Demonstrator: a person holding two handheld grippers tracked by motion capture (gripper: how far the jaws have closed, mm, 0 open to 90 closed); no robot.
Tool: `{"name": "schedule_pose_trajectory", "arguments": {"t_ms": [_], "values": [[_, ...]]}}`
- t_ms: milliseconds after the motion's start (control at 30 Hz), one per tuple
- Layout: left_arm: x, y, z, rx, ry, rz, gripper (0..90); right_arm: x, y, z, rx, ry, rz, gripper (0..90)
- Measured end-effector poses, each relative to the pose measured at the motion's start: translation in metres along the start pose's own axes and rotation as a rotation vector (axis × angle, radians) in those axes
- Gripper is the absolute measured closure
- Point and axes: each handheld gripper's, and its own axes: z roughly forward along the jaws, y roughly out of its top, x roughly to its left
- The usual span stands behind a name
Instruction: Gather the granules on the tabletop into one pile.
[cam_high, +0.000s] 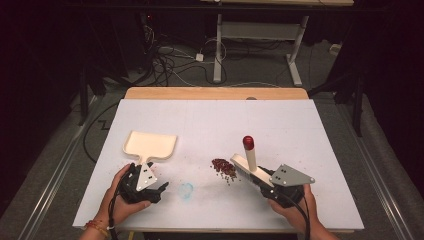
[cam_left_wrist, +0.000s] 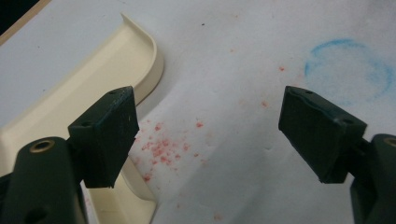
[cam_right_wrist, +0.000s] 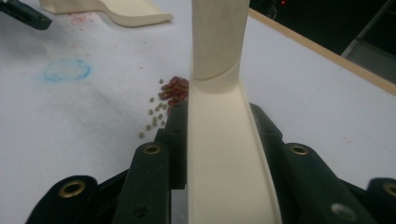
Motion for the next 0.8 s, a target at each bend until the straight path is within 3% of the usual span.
{"name": "schedule_pose_trajectory", "arguments": {"t_ms": [67,167,300,367,500,600,700,800], "values": [[0.001,0.000,-0.001,-0.002,0.001,-0.006,19.2,-0.005,-0.001,-0.005,-0.021,-0.002,0.012,67.2],[0.002,0.000,-0.001,0.000,0.005,-0.011,19.2,-0.009,-0.001,-0.010,-0.081,0.079,0.027,67.2],[0.003,0.000,0.000,-0.003,0.008,-0.019,19.2,-0.004,0.000,-0.004,-0.152,0.269,0.031,67.2],[0.004,0.001,0.000,-0.003,0.009,-0.020,19.2,0.002,0.000,0.005,-0.172,0.372,0.008,67.2],[0.006,-0.001,0.001,-0.004,0.009,-0.033,19.2,0.014,0.000,0.028,-0.156,0.506,-0.030,67.1],[0.008,-0.002,0.001,-0.004,0.010,-0.035,19.2,0.019,-0.003,0.043,-0.130,0.567,-0.039,67.2],[0.007,-0.002,0.000,-0.006,0.011,-0.037,19.2,0.018,-0.004,0.053,-0.139,0.578,-0.056,67.2],[0.006,-0.002,0.000,-0.004,0.009,-0.034,19.2,0.009,-0.002,0.062,-0.144,0.554,-0.061,67.2]]}}
